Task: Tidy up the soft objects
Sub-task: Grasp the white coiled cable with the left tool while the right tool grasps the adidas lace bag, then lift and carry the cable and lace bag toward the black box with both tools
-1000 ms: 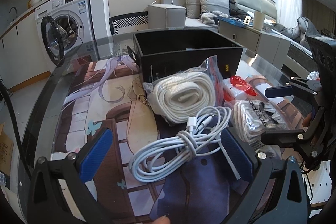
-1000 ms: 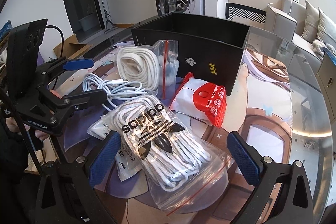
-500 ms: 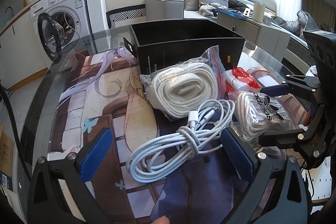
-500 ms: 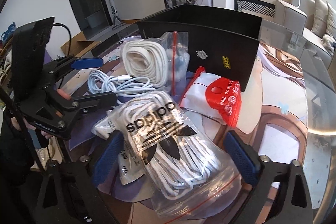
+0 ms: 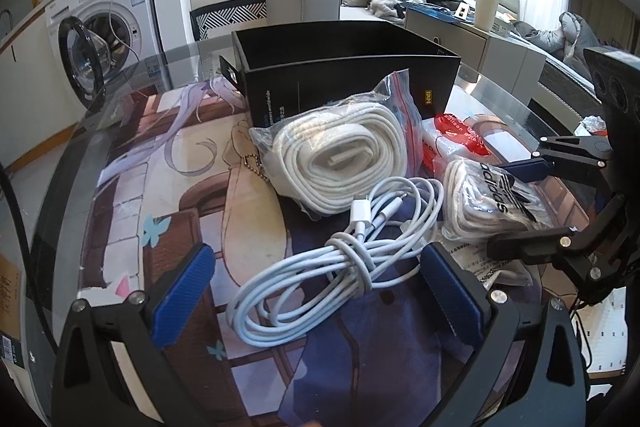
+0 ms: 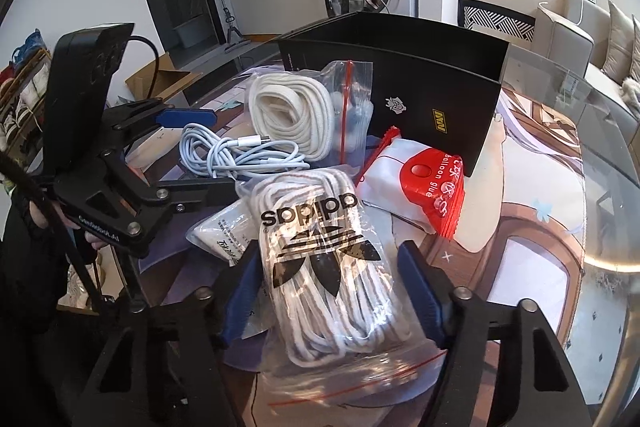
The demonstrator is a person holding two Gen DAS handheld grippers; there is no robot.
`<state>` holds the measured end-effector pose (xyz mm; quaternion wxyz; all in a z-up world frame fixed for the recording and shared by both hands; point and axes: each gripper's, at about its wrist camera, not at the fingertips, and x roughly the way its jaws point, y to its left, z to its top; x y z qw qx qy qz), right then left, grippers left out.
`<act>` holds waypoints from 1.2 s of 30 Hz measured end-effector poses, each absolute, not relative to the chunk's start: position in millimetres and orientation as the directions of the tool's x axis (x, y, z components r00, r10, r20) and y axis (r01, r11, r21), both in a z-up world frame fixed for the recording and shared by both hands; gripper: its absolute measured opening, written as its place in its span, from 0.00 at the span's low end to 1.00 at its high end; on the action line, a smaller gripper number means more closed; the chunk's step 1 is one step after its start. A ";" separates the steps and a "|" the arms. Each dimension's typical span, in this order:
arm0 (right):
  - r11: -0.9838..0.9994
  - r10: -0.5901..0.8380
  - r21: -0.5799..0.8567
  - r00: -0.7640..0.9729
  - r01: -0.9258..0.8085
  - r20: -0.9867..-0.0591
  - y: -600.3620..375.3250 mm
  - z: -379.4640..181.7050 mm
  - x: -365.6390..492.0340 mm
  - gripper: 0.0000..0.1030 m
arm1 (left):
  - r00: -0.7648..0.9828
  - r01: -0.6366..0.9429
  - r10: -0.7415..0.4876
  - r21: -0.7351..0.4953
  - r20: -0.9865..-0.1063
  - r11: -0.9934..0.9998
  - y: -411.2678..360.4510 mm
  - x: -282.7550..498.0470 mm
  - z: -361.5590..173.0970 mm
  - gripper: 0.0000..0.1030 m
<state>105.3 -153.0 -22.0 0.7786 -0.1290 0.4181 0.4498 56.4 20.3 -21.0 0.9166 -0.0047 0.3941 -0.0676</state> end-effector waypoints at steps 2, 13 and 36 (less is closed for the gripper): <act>0.557 0.595 0.173 0.245 -0.813 -0.765 -152.7 -21.6 103.7 0.60 | 0.677 0.128 -0.142 -0.074 -0.723 0.989 20.7 55.6 -21.5 0.97; 0.541 0.604 0.169 0.240 -0.824 -0.760 -152.7 -20.8 100.7 0.52 | 0.659 0.224 -0.218 -0.088 -0.720 0.971 12.2 46.8 -20.6 0.44; 0.547 0.668 0.178 0.298 -0.818 -0.682 -172.2 2.7 99.7 0.45 | 0.703 0.234 -0.262 -0.133 -0.661 0.963 23.5 32.7 -0.3 0.28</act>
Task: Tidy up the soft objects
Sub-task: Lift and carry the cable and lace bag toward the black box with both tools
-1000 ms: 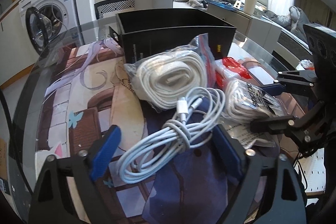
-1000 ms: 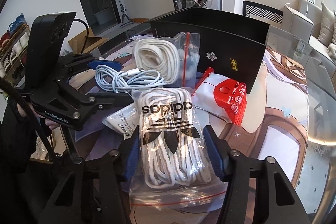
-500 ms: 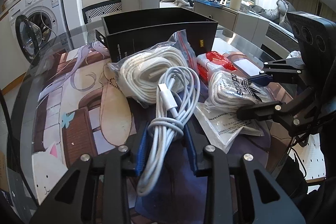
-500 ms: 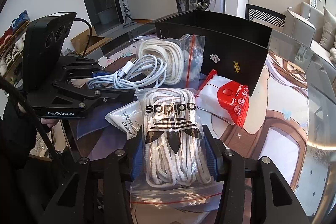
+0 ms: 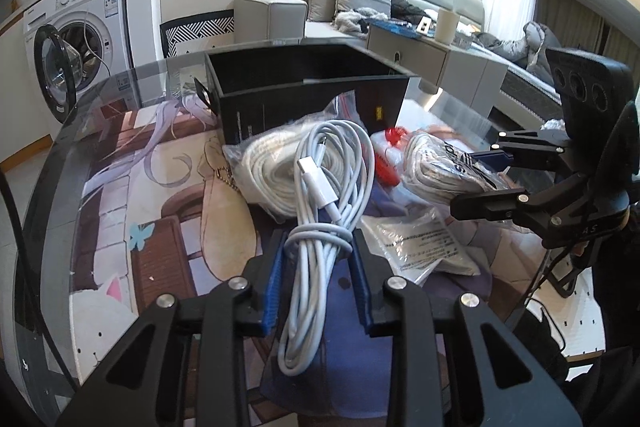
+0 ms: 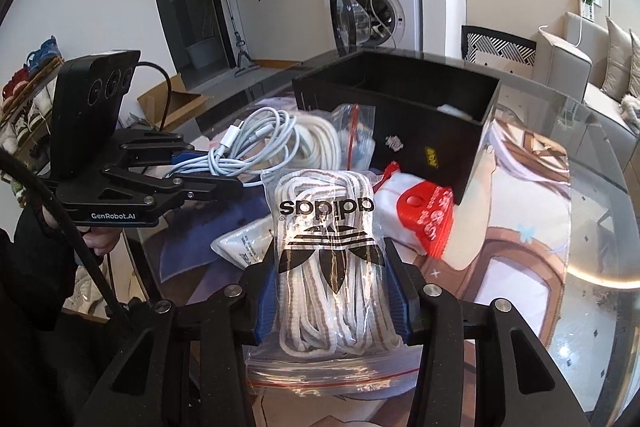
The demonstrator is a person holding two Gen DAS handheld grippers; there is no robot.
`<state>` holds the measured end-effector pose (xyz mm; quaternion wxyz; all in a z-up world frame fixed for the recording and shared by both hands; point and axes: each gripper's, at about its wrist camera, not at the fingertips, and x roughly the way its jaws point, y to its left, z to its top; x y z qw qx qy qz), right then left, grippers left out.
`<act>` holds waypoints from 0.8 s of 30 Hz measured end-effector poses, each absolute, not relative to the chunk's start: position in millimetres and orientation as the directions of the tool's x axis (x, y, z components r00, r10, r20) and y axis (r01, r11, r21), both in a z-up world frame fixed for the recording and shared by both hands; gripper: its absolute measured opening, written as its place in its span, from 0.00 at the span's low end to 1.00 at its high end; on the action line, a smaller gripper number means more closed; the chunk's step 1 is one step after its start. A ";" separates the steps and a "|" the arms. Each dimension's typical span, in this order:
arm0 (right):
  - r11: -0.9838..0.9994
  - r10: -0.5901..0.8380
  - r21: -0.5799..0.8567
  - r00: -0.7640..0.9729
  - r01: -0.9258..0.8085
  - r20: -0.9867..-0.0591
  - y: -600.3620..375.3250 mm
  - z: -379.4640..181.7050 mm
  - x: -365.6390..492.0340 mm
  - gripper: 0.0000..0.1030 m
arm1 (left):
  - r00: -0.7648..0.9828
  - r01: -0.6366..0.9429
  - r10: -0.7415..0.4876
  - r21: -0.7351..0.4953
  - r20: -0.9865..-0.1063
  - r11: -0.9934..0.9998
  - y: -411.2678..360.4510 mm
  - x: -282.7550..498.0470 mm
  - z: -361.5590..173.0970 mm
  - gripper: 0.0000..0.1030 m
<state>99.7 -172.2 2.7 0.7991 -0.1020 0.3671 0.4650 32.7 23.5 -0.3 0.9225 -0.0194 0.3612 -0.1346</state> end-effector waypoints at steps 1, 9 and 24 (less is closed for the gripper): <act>0.551 0.671 0.178 0.306 -0.815 -0.676 -173.1 4.8 99.8 0.45 | 0.709 0.232 -0.263 -0.136 -0.654 0.963 24.6 32.1 2.4 0.28; 0.603 0.675 0.172 0.383 -0.779 -0.631 -186.7 22.3 101.3 0.45 | 0.759 0.206 -0.262 -0.162 -0.596 0.965 33.4 30.9 22.2 0.28; 0.675 0.656 0.159 0.487 -0.721 -0.576 -182.5 68.7 112.8 0.45 | 0.826 0.155 -0.224 -0.174 -0.518 0.973 44.4 48.4 56.3 0.28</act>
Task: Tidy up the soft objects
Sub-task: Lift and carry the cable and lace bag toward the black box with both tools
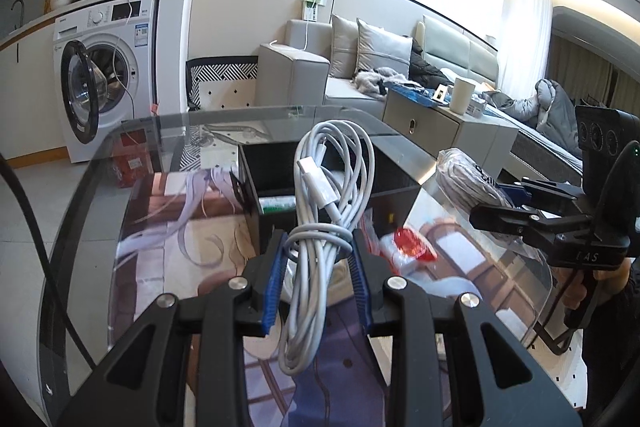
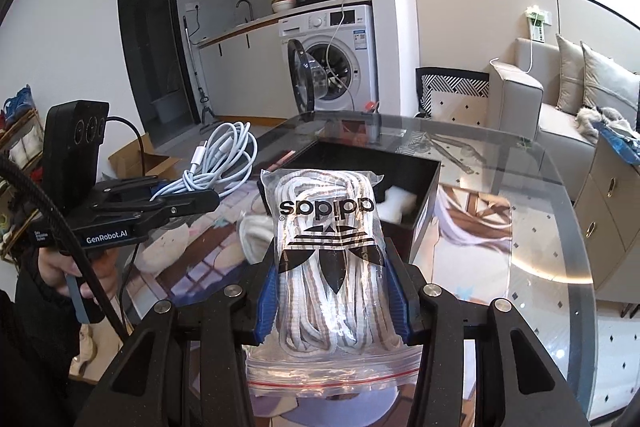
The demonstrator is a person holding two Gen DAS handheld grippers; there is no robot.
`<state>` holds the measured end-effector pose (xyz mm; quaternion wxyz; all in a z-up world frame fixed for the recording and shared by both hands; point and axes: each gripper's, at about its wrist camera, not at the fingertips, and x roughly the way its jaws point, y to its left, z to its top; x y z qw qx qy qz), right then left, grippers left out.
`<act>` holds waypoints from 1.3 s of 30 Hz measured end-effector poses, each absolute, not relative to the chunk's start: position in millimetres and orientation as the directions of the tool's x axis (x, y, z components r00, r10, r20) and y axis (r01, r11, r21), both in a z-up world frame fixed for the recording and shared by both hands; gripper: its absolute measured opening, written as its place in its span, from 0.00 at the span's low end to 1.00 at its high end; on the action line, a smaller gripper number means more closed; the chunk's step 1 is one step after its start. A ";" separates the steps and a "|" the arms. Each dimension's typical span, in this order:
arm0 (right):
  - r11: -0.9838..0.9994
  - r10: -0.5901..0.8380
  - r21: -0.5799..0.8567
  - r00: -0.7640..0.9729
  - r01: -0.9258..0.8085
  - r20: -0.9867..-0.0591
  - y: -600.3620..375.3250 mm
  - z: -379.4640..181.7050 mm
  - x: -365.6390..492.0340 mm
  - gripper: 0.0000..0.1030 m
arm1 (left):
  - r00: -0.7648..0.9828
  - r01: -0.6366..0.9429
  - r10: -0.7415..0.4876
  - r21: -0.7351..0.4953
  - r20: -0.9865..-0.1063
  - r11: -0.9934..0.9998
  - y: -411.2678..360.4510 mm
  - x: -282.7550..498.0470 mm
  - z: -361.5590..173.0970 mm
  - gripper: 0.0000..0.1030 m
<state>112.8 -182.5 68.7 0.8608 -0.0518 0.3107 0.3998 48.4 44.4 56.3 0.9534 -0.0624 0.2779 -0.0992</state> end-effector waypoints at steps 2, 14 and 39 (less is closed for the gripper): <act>0.683 0.651 0.160 0.495 -0.713 -0.575 -181.6 70.6 114.3 0.45 | 0.828 0.151 -0.219 -0.171 -0.516 0.974 44.2 51.4 58.7 0.28; 0.736 0.609 0.174 0.528 -0.655 -0.592 -169.8 83.0 137.4 0.45 | 0.838 0.133 -0.196 -0.158 -0.509 0.978 44.1 72.2 70.0 0.28; 0.761 0.543 0.157 0.486 -0.629 -0.685 -133.1 69.8 190.3 0.45 | 0.805 0.105 -0.167 -0.141 -0.569 0.984 43.0 129.2 63.6 0.28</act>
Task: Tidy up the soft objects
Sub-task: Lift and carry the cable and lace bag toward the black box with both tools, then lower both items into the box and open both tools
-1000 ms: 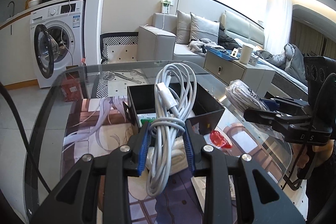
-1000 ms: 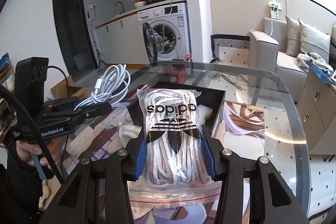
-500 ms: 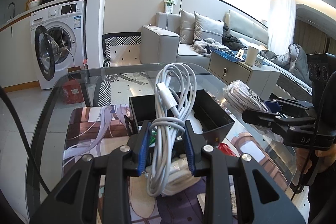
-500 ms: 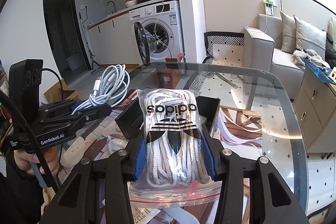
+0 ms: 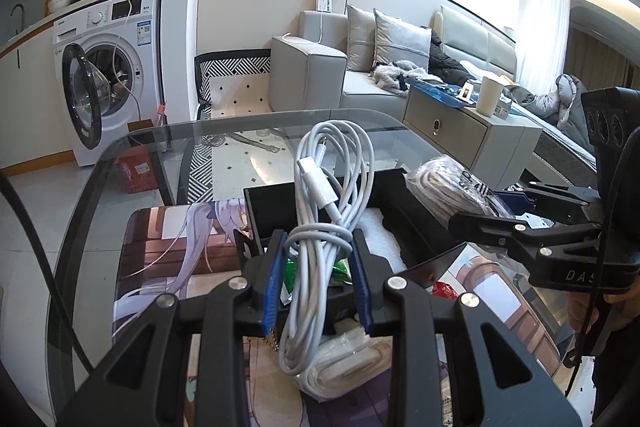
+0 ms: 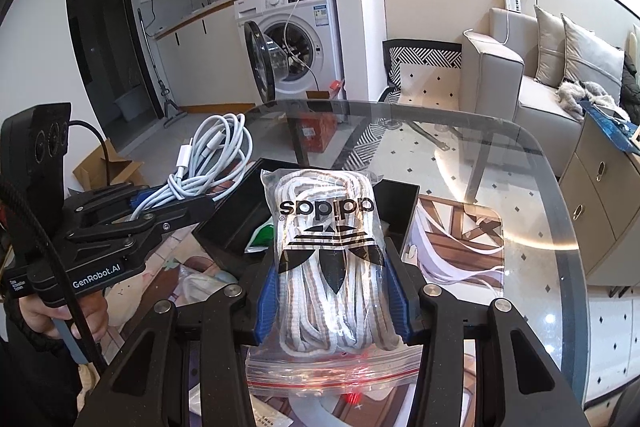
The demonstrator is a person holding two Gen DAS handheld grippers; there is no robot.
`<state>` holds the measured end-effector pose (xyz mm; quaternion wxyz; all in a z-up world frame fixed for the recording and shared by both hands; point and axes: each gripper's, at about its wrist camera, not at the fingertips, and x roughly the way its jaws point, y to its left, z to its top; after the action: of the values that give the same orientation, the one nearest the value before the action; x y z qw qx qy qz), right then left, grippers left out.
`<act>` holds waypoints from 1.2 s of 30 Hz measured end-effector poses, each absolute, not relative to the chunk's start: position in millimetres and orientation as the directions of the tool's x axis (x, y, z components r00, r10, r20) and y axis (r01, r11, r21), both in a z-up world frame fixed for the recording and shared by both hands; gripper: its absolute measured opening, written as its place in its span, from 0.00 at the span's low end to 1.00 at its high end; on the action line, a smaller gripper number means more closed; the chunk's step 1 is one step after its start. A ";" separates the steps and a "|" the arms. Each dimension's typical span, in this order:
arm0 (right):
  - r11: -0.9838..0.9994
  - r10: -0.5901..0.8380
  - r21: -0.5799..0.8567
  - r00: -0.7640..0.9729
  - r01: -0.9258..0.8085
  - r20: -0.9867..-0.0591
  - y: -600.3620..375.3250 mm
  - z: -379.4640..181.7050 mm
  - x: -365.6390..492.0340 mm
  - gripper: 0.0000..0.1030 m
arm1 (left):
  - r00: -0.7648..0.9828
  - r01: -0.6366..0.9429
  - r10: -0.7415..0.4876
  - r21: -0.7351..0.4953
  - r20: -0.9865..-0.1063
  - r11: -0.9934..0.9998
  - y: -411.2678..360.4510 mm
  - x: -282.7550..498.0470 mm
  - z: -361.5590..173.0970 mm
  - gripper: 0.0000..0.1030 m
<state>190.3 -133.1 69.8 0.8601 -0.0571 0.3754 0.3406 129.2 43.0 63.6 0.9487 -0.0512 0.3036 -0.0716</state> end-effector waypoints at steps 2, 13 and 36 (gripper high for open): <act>0.764 0.537 0.155 0.483 -0.626 -0.692 -130.0 67.7 194.6 0.45 | 0.802 0.103 -0.166 -0.140 -0.574 0.985 42.9 133.2 62.6 0.28; 0.768 0.484 0.088 0.485 -0.634 -0.728 -109.5 58.0 209.9 0.45 | 0.780 0.104 -0.165 -0.135 -0.603 0.985 42.0 153.9 54.6 0.28; 0.736 0.403 -0.015 0.455 -0.677 -0.794 -76.5 34.9 232.1 0.45 | 0.717 0.113 -0.149 -0.098 -0.681 0.989 28.8 188.9 33.2 0.28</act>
<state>232.1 -76.5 34.9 0.8363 -0.1671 0.4104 0.3228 188.9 28.8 33.2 0.9262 -0.0247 0.3695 -0.0707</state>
